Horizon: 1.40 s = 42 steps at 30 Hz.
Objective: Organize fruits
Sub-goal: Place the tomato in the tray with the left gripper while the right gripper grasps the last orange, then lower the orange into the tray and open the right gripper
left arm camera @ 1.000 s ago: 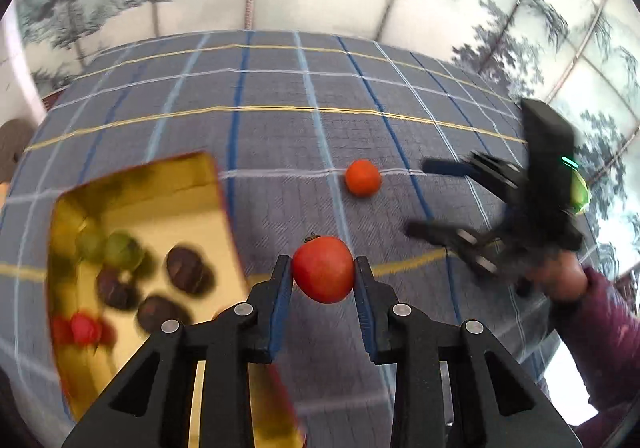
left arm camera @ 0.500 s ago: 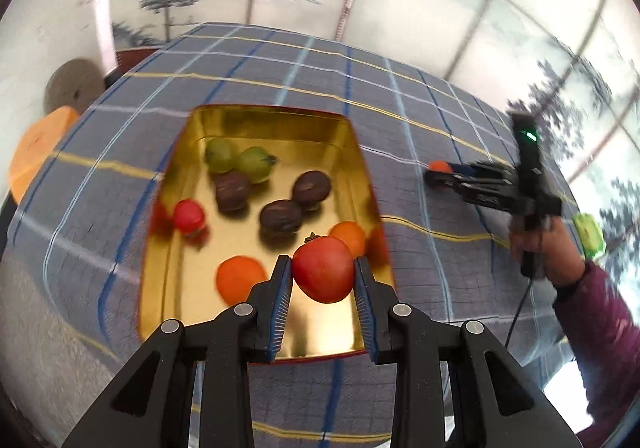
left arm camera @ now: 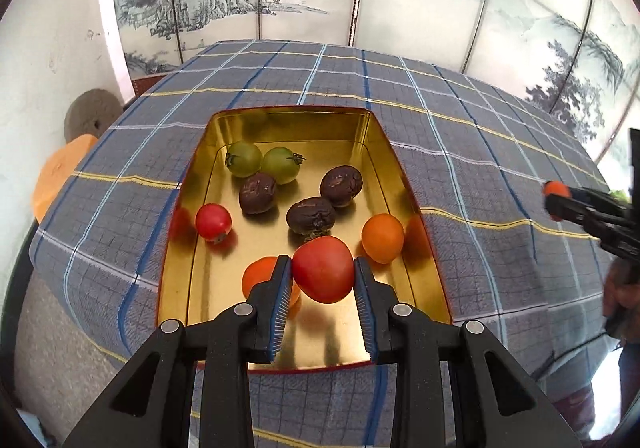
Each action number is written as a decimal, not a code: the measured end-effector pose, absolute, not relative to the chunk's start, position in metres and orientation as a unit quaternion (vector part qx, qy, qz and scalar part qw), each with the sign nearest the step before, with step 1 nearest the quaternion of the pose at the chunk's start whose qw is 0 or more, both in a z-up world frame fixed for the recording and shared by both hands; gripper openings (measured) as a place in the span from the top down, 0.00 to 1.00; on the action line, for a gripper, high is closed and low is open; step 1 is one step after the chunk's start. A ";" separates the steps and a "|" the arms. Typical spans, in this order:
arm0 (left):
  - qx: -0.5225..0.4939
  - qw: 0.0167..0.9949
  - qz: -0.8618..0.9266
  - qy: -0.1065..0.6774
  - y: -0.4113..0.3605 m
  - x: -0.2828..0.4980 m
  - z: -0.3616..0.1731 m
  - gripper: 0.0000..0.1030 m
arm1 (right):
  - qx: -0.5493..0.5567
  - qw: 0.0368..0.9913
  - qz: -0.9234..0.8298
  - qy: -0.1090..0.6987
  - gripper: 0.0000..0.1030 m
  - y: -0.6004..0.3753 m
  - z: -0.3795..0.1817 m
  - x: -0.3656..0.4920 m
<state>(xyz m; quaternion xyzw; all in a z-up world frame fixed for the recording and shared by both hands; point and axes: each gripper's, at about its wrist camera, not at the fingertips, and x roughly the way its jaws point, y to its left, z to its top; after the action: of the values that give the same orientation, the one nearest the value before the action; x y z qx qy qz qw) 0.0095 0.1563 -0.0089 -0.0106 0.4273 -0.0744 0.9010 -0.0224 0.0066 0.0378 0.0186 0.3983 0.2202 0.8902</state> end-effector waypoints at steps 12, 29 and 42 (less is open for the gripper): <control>0.003 0.901 -0.074 0.428 0.144 0.013 -0.022 0.69 | 0.000 0.895 0.227 0.384 0.68 0.023 0.060 -0.046; 0.044 0.906 -0.051 0.418 0.130 0.011 -0.027 0.68 | 0.001 0.893 0.233 0.385 0.68 0.031 0.062 -0.046; 0.018 0.918 -0.048 0.394 0.140 0.001 -0.015 0.38 | -0.004 0.889 0.254 0.380 0.68 0.054 0.070 -0.039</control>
<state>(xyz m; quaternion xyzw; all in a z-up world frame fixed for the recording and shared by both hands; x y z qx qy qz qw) 0.0011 0.1403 -0.0146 0.0177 0.3940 -0.0482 0.9177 -0.0386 0.0539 0.0703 -0.0039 0.3800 0.2544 0.8893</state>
